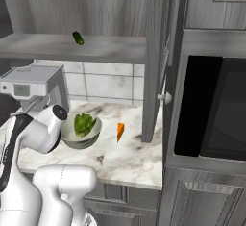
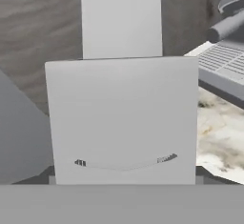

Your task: Pick the cheese from the fridge and the cheese grater from the cabinet and place them next to the salad bowl.

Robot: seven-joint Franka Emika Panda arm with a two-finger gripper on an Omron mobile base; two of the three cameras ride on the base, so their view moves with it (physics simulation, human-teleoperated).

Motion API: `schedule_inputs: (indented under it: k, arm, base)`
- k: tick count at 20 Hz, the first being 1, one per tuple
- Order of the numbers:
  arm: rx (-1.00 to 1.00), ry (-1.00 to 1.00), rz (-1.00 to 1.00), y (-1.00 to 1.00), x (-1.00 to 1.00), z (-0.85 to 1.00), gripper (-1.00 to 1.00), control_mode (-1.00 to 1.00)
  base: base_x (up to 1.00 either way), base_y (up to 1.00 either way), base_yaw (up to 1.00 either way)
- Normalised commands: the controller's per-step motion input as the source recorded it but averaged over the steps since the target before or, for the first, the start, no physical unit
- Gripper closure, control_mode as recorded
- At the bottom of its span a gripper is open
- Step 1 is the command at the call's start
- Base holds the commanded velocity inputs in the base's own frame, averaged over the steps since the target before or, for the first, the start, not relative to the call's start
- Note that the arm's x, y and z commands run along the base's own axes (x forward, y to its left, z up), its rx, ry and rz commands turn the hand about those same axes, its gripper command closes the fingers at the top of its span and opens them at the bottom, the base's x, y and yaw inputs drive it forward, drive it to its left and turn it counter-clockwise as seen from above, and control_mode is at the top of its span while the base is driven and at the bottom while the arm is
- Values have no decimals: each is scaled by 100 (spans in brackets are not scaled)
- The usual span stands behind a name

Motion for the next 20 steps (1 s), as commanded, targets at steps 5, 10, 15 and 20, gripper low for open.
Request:
schedule_inputs:
  k: [5,10,15,20]
  arm:
    - [1,-21,5,0,0,-48,100,-100]
    - [8,-21,0,0,6,-57,100,-100]
    - [10,-15,0,-4,13,-63,100,-100]
    - [3,-11,0,-10,20,-65,100,-100]
  base:
    - [0,0,0]
    - [0,0,0]
    - [0,0,0]
    - [0,0,0]
